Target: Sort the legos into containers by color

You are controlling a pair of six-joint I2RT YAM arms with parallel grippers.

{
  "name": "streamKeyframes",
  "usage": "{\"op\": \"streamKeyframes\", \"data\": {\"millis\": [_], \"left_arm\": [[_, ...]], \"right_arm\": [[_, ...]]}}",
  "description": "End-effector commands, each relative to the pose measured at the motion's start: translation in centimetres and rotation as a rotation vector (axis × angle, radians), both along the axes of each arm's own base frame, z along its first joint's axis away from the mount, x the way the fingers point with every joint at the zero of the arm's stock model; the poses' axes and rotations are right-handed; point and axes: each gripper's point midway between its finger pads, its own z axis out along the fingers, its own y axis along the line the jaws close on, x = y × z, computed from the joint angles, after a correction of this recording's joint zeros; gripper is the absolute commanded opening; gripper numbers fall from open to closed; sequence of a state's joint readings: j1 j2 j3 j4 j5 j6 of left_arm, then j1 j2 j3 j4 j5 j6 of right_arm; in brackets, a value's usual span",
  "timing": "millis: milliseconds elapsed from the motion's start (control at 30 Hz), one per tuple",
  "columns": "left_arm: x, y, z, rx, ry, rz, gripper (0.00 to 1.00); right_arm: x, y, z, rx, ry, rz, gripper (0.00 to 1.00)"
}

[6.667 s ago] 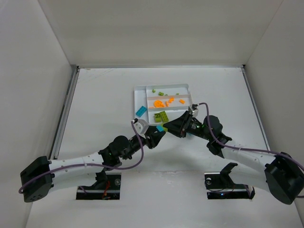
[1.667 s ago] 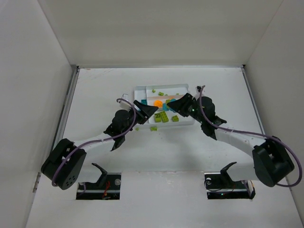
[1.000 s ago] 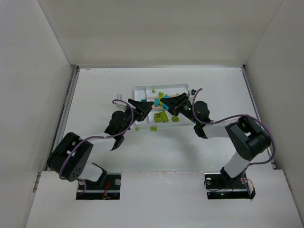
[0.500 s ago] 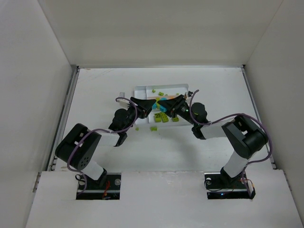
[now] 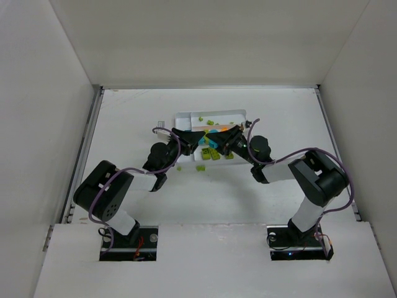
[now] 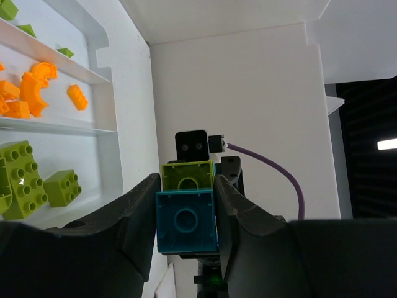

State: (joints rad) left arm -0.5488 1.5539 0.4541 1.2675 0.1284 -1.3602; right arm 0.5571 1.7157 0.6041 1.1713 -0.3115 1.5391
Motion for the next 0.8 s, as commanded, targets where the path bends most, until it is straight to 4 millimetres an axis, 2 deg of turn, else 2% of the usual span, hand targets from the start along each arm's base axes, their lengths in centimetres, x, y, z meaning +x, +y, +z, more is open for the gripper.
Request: {"op": "streamKeyframes", "data": {"millis": [0,133,300,467,567,667,767], "left_arm": [[0.0,0.2,3.0,-0.027,-0.109,0.012,0.32],[-0.3,0.3,3.3,0.006,-0.139,0.011,0.25],[0.3,1.5,2.5,0.118,-0.132,0.055,0.24],[1.0,3.4,1.1,0.309,-0.124,0.143,0.25],[2.1,4.9,0.1,0.468,-0.108,0.203,0.26],[4.1,6.5,-1.9,0.651,-0.059,0.269,0.26],[6.5,6.6,-4.0,0.789,-0.029,0.279,0.27]], "right_arm": [[-0.5,-0.3,2.4,0.056,-0.089,0.018,0.26],[-0.5,-0.9,2.1,0.052,-0.09,0.005,0.26],[-0.4,-2.5,2.2,0.054,-0.106,-0.017,0.26],[-0.3,-3.3,1.8,0.046,-0.103,-0.028,0.25],[-0.2,-3.5,1.2,0.023,-0.108,-0.038,0.25],[-0.3,-3.6,0.2,-0.004,-0.099,-0.041,0.25],[-0.6,-3.7,-0.7,-0.054,-0.108,-0.049,0.25]]}}
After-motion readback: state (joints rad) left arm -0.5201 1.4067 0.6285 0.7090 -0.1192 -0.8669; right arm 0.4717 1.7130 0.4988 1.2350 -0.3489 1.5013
